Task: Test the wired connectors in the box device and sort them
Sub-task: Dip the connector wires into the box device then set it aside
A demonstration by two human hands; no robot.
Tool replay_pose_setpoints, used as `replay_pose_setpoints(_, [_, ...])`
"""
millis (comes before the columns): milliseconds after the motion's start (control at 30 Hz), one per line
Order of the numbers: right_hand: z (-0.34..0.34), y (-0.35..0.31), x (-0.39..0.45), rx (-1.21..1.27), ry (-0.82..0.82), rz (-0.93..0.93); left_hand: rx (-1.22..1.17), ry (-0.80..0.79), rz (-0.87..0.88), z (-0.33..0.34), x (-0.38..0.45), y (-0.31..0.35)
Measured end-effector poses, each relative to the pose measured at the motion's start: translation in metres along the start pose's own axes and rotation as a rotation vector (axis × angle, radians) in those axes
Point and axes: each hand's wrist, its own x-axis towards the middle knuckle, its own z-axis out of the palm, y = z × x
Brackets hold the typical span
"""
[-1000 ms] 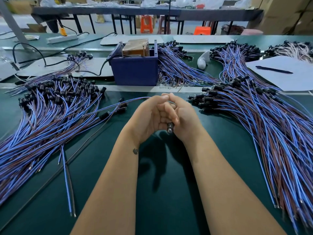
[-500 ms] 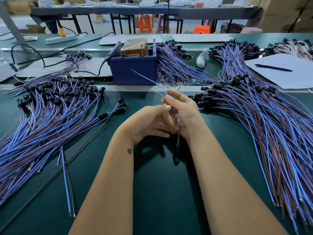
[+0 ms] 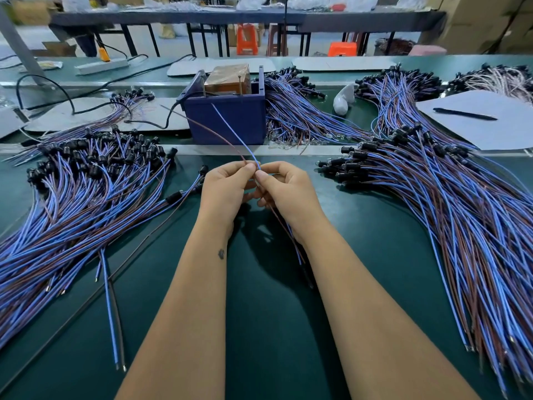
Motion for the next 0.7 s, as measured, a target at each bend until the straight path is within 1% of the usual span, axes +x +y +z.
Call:
replay_pose_setpoints(167, [0.0002,0.0028,0.0006,-0.042,0.059,-0.031,0.112,-0.028,0.036,-0.0002,0.0003,-0.0023])
replay_pose_setpoints(300, [-0.0014,0.0043,0.0022,-0.159,0.114,-0.06,0.19,0.016,0.079,0.0001,0.0029,-0.0056])
replay_pose_setpoints(467, [-0.0019,0.0036,0.0026,-0.144,0.132,-0.066,0.267,0.093,0.108,-0.0032,0.0043,-0.0083])
replay_pose_setpoints(700, [-0.0026,0.0053,0.0035,-0.098,0.142,-0.054,0.408,0.165,0.197,-0.0052,0.0026,-0.0096])
